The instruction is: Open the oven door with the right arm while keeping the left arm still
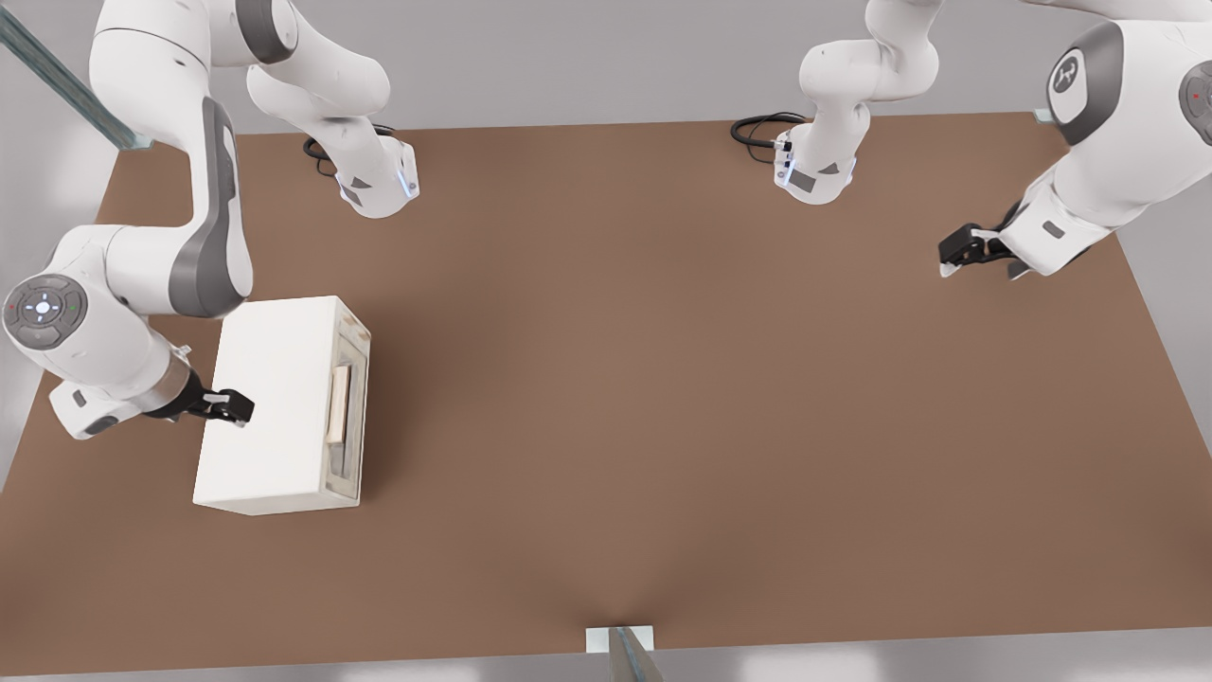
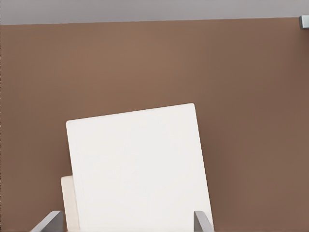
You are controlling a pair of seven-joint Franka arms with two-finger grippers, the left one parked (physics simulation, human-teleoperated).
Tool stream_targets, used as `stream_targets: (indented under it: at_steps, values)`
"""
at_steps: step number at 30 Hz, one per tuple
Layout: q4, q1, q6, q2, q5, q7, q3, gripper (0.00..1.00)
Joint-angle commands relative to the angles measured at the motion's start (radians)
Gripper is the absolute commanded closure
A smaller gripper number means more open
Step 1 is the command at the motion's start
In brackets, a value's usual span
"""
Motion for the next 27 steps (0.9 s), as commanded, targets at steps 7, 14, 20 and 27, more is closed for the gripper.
stream_targets:
  at_steps: [7,14,20,27]
  values:
    - [-0.088,0.365,-0.325,0.108,-0.558,0.199,0.004,0.00]
    - [-0.263,0.405,-0.255,0.078,-0.612,0.580,0.009,0.79]
    - [-0.156,0.446,-0.256,0.216,-0.603,0.738,0.007,0.79]
    - [-0.122,0.420,-0.255,0.275,-0.653,0.724,-0.001,0.79]
